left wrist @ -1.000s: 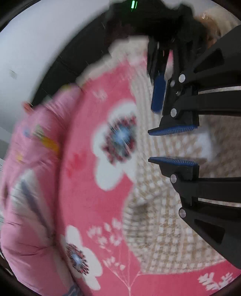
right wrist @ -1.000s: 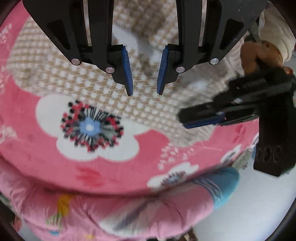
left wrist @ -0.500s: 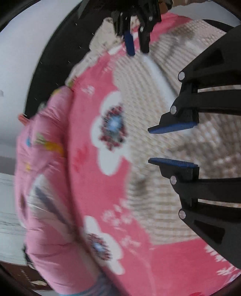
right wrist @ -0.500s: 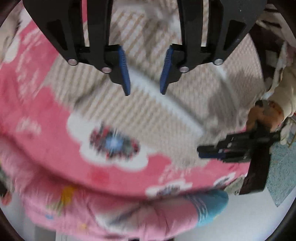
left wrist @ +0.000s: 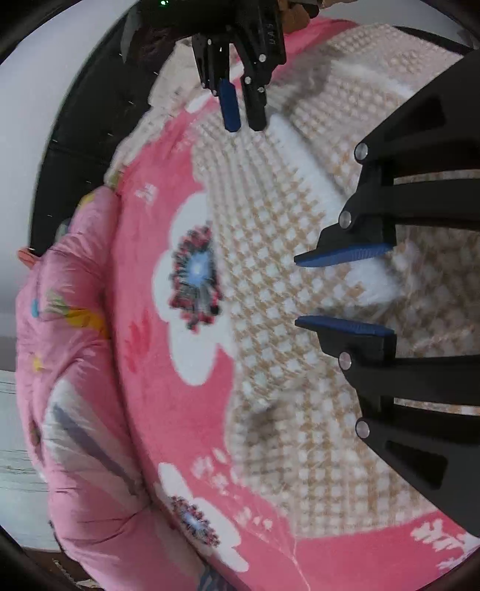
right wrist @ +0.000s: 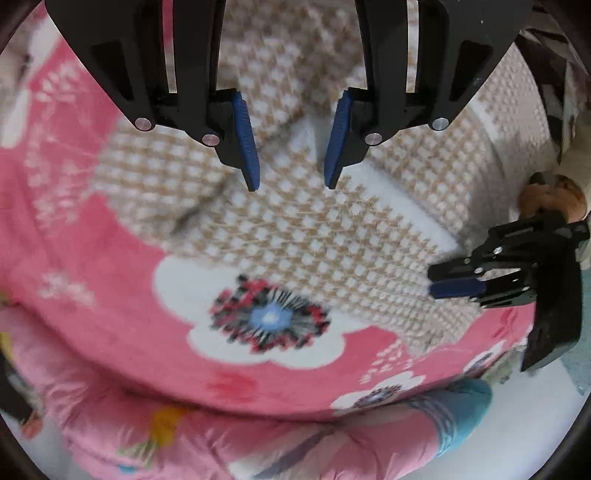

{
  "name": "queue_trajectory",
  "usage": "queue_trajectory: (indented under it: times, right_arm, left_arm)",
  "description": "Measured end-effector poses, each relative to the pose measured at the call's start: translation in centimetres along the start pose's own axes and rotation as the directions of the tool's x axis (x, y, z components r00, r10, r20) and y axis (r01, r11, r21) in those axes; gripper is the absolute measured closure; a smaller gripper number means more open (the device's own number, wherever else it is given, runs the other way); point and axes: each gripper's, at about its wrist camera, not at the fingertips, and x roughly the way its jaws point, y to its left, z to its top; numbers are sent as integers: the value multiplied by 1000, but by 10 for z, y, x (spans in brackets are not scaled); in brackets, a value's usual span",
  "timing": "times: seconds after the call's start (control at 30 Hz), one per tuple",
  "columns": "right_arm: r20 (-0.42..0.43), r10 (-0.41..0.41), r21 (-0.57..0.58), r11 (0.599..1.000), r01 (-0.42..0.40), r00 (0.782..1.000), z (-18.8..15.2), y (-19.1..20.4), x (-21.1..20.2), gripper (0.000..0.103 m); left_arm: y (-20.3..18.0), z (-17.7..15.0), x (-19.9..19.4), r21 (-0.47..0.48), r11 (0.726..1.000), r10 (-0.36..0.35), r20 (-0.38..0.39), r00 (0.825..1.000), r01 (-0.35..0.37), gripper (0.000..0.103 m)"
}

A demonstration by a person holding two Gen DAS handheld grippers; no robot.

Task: Fold large clothes
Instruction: 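Fold the held edge over the coat and open the left tool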

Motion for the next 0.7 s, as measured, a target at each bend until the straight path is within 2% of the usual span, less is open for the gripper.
queue_trajectory:
  times: [0.07,0.1,0.17,0.2,0.23,0.27,0.33,0.37,0.4,0.47,0.5,0.57,0.63,0.7]
  right_arm:
    - [69,61,13,998,-62,996,10,16,-13,67]
    - [76,85,18,996,-86,993,12,25,-9,67]
    - [26,89,34,995,-90,996,9,37,21,66]
    - [-68,50,50,998,-47,996,1,41,52,65]
    - [-94,39,69,997,-33,995,-7,43,70,65]
    - [-74,30,78,997,-24,997,-11,44,67,65]
    - [-56,21,135,991,-13,998,-16,47,40,65]
    - [-38,34,173,984,-27,999,-22,48,24,62]
    - [-1,54,194,980,-53,999,-31,49,3,57]
    - [61,37,206,977,-49,997,-50,53,-29,36]
    - [85,13,217,976,-32,996,-61,55,-43,33]
    - [125,15,247,968,-46,992,-89,63,-69,30]
    - [150,12,274,960,-53,989,-111,70,-84,26]
    - [164,-19,284,958,-29,986,-133,84,-91,23]
  left_arm:
    - [-6,2,-13,-14,999,-41,58,997,42,76]
    - [-9,3,-13,-29,998,-47,61,997,49,76]
    - [-16,2,3,-55,997,-51,6,999,51,76]
    - [-21,-5,22,-58,998,-17,-71,997,13,75]
    - [-25,-14,36,-37,999,23,-111,994,-27,75]
    - [-31,-18,36,-16,999,50,-116,992,-52,75]
    - [-35,-17,18,-27,997,72,-104,992,-75,75]
    - [-36,-16,-1,-59,996,55,-95,994,-61,75]
    - [-36,-17,-15,-75,996,40,-84,996,-46,74]
    - [-37,-23,-47,-88,994,60,-48,997,-64,68]
    - [-40,-28,-64,-83,992,96,-36,995,-98,64]
    - [-49,-43,-92,-81,989,124,-18,992,-125,60]
    - [-62,-62,-111,-79,985,153,-13,988,-154,42]
    - [-77,-83,-121,-77,976,203,-16,979,-203,33]
